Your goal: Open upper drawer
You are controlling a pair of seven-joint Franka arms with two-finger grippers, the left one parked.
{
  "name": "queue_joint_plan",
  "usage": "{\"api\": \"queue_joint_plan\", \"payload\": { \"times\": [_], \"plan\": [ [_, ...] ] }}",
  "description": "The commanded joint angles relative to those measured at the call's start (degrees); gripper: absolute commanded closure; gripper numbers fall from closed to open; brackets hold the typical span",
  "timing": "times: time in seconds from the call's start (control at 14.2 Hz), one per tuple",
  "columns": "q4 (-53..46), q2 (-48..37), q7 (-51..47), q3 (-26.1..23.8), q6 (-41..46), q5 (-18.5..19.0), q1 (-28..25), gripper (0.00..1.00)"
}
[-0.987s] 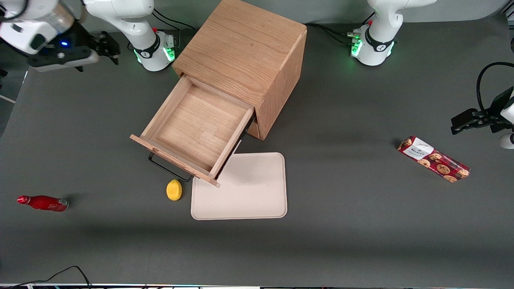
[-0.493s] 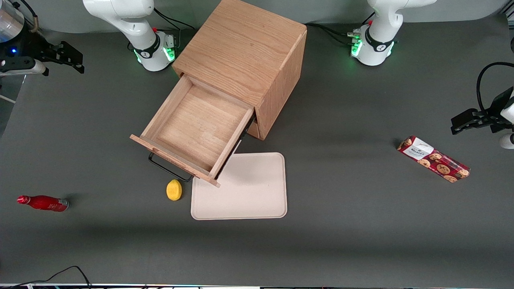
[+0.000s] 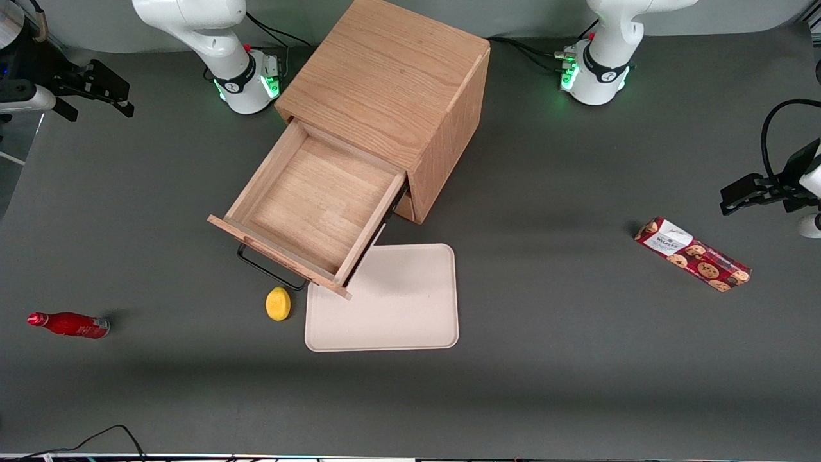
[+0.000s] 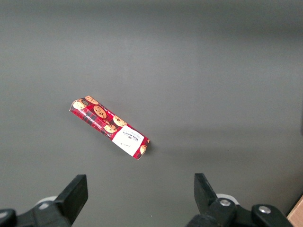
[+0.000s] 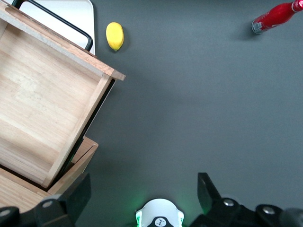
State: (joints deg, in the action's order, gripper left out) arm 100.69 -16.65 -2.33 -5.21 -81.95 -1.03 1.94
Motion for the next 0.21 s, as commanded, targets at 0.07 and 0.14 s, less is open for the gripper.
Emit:
{"api": "queue_joint_plan", "payload": {
  "times": [0.07, 0.14],
  "plan": [
    [-3.92, 3.12, -1.98, 2.21, 1.44, -0.82, 0.08, 0.0],
    [-3.92, 3.12, -2.41, 2.83, 1.62, -0.82, -0.01, 0.0]
  ]
}}
